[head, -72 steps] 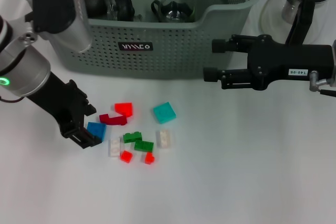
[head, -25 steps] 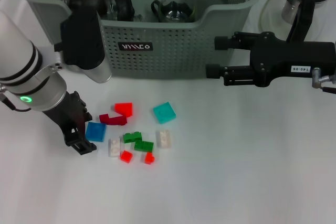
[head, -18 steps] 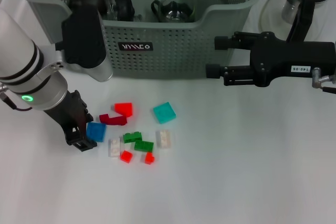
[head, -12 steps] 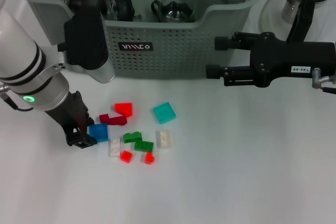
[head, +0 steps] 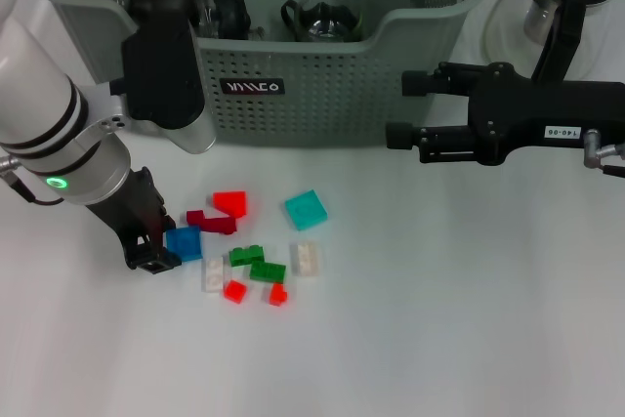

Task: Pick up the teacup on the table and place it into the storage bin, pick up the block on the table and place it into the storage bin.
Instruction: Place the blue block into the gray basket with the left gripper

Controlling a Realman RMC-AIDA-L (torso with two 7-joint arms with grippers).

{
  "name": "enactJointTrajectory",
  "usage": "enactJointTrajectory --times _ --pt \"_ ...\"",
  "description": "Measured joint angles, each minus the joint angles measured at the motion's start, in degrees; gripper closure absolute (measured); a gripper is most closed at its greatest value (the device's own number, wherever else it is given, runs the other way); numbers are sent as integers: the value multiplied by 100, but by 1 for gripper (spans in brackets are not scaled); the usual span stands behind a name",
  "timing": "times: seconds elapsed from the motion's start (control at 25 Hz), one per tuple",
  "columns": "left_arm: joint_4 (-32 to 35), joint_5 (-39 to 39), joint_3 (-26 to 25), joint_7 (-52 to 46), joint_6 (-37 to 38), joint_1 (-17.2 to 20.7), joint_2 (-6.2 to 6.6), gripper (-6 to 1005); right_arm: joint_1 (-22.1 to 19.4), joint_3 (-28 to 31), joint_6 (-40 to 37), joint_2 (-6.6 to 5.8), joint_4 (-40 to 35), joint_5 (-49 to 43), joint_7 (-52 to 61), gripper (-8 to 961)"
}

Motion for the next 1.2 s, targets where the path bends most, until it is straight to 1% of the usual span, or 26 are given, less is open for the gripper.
enactJointTrajectory --times 0.44,0.52,0.6,0.68,0.72,0.76,0.8,0.88,0.96,1.04,1.08,1.12,1.16,1.2 --pt "55 8 -29 -8 67 16 0 566 -8 0 -20 0 0 0 -2 102" --pt "171 -32 -134 6 186 22 4 562 -7 0 -21 0 0 0 1 102" --pt "320 -131 -331 66 319 29 11 558 -7 0 -21 0 0 0 3 103" --pt "500 -384 -778 226 545 16 19 554 -7 0 -20 0 0 0 1 104" --pt "500 -384 -778 226 545 16 19 552 -8 0 -20 0 0 -1 -1 104" --pt "519 -445 -915 277 614 -1 21 551 -7 0 -21 0 0 -1 -3 103" --pt "519 -756 -1668 598 1032 -134 31 549 -7 0 -20 0 0 -1 -3 103" --pt "458 -916 -2105 807 1295 -232 45 545 -7 0 -18 0 0 -1 -2 102" --pt "296 -1218 -2717 1052 1742 -374 119 541 -7 0 -20 0 -9 -1 3 102" --pt "80 -1578 -3215 1206 2105 -478 252 537 -6 1 -33 0 -23 -2 14 102" --pt "-139 -1965 -3525 1259 2315 -514 395 535 -4 0 -45 0 -24 -7 17 102" --pt "-251 -2175 -3637 1266 2362 -512 479 533 -3 1 -58 0 -27 -11 18 102" --pt "-464 -2574 -3751 1268 2428 -490 631 531 -1 0 -83 0 -29 -18 20 102" --pt "-629 -2888 -3809 1262 2446 -461 756 529 -2 0 -93 -1 -31 -25 22 103"
